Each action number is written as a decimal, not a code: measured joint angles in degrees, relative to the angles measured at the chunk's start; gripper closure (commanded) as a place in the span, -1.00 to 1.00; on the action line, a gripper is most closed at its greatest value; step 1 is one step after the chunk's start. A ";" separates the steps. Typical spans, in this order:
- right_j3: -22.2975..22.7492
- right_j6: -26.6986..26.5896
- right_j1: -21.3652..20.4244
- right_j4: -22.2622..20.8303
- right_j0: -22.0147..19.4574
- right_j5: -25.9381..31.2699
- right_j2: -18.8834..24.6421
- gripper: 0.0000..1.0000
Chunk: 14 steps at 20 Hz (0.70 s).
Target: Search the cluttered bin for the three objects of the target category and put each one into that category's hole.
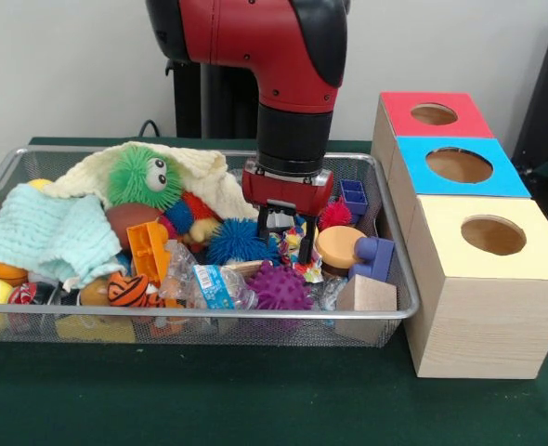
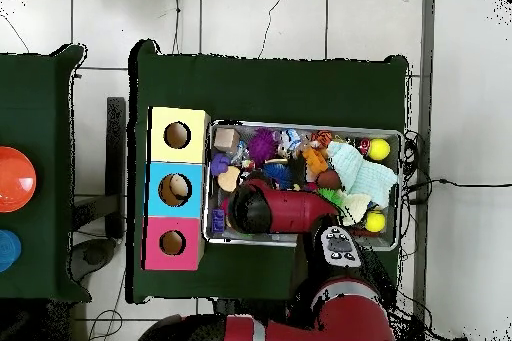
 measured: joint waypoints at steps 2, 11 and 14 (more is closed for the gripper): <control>0.06 0.00 0.01 0.26 0.08 0.00 -0.01 -1.00; 0.32 0.00 0.11 1.74 0.08 0.00 -0.02 -1.00; 0.43 0.00 0.11 2.36 0.08 0.00 -0.02 -1.00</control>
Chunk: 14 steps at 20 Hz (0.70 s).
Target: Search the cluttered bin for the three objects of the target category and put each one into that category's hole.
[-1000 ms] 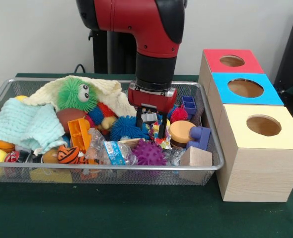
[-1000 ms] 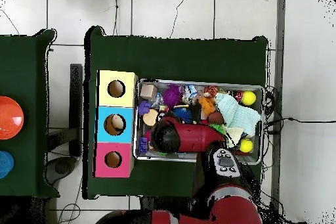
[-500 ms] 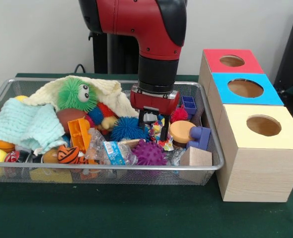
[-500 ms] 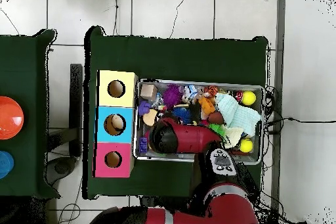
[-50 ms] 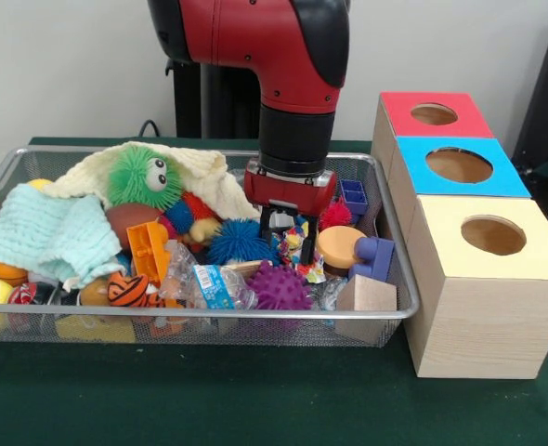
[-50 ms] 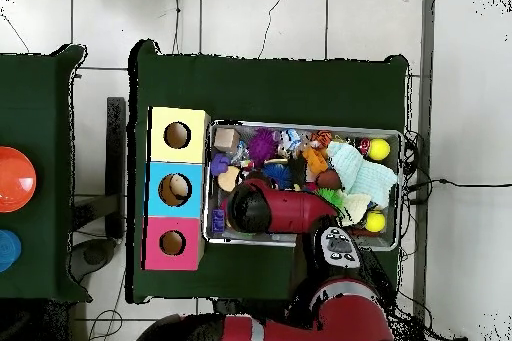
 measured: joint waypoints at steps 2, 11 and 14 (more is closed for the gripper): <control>0.02 0.00 0.02 0.36 0.00 0.00 0.00 -1.00; 0.49 0.07 0.84 4.55 1.25 -0.45 -0.29 -1.00; 1.25 0.28 0.84 6.84 2.07 -0.46 -0.57 -1.00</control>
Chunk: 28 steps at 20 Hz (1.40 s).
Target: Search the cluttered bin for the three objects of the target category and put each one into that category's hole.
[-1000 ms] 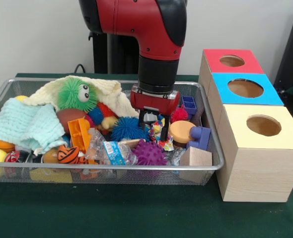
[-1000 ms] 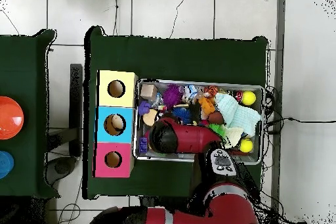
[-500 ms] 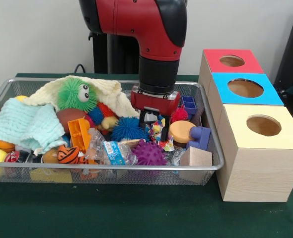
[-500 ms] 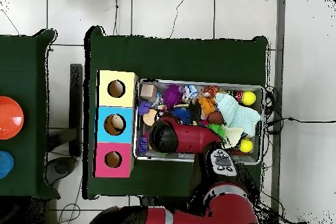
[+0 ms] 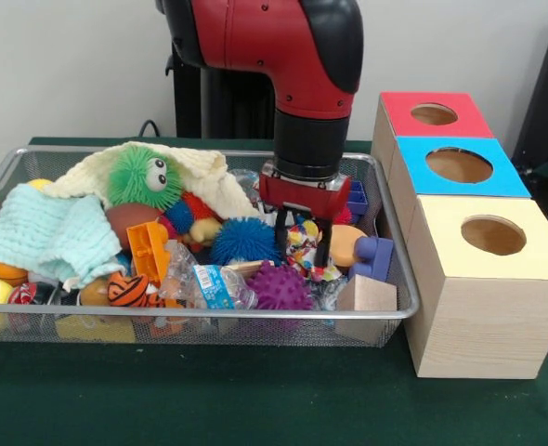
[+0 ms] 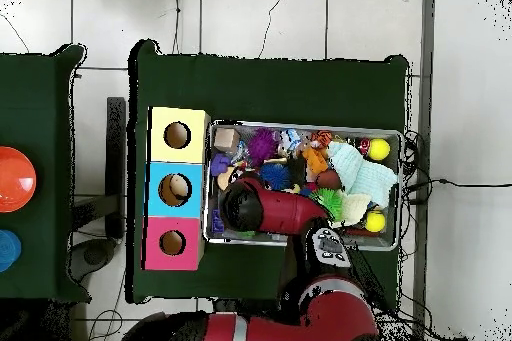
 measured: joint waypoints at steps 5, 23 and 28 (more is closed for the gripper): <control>1.69 0.25 -0.01 3.75 1.15 -0.47 -0.36 -1.00; 2.50 0.25 0.08 6.52 1.79 -1.81 -1.07 -1.00; 2.50 0.25 0.16 6.52 1.75 -1.83 -1.27 -1.00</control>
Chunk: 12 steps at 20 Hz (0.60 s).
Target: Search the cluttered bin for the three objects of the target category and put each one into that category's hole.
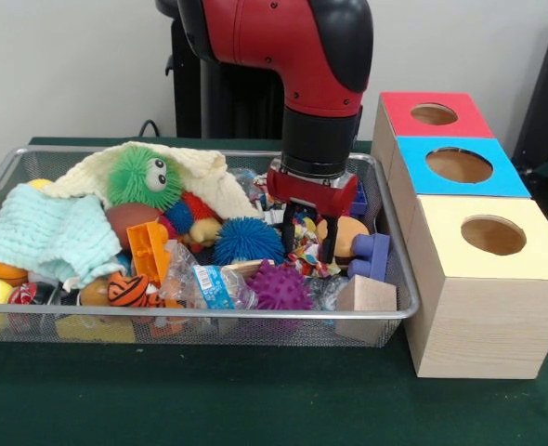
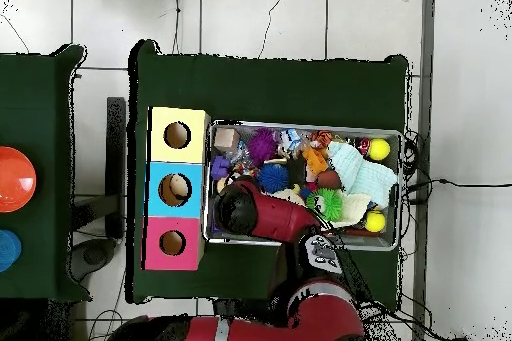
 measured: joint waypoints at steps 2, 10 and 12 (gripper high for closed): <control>0.00 0.00 0.13 0.00 -0.04 0.00 -0.01 -1.00; -0.23 0.00 1.40 0.01 0.64 -0.01 -1.15 1.00; -0.44 0.00 1.51 0.01 1.04 -0.01 -1.56 1.00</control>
